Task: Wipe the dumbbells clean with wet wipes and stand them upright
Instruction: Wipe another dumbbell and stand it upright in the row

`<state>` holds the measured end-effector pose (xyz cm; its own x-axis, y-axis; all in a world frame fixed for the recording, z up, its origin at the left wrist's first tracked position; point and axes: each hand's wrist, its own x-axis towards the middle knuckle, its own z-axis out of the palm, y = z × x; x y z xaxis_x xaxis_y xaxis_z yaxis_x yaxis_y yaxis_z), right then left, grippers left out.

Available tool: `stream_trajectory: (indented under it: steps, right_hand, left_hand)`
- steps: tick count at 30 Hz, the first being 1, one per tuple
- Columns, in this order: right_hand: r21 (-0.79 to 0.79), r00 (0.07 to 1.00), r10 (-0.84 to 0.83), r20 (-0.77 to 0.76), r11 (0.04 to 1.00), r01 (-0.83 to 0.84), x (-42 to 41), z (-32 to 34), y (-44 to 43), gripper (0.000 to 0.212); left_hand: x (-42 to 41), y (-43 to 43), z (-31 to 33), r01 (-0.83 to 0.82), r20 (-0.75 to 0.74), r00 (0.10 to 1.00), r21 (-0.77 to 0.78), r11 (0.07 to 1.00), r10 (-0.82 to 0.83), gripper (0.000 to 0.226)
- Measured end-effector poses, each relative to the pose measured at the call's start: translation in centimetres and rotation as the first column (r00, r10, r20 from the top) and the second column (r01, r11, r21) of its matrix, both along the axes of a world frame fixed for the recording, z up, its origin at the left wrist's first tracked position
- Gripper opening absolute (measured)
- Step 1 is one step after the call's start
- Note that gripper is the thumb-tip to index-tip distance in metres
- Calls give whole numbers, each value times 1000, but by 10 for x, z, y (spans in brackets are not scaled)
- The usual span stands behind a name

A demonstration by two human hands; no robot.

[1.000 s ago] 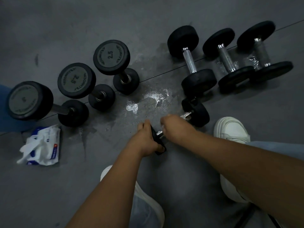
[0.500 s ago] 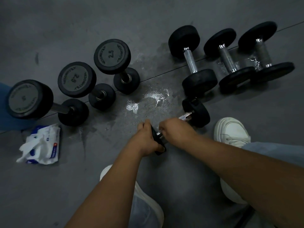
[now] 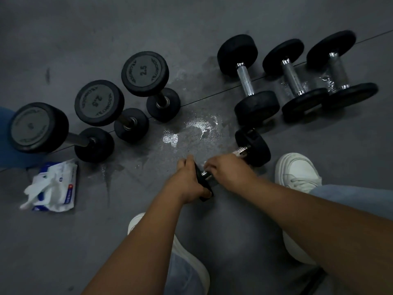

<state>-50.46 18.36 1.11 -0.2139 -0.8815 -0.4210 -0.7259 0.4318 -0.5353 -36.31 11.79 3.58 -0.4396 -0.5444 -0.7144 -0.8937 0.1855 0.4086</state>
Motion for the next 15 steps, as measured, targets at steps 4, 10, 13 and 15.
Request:
stream_trajectory:
  steps: [4, 10, 13, 15]
  right_hand:
    - [-173, 961, -266, 82, 945, 276, 0, -8, 21, 21]
    - [-260, 950, -280, 137, 915, 308, 2, -20, 30, 34]
    - [-135, 996, 43, 79, 990, -32, -6, -12, 28, 52]
    - [38, 973, 198, -118, 980, -195, -13, -5, 14, 48]
  left_hand:
    - [4, -2, -6, 18, -9, 1000, -4, 1000, -18, 132]
    - [9, 5, -12, -6, -49, 999, -187, 982, -3, 138]
    - [12, 10, -14, -34, -97, 995, -296, 955, 5, 129]
    - [14, 8, -16, -62, -126, 992, -290, 955, 26, 120]
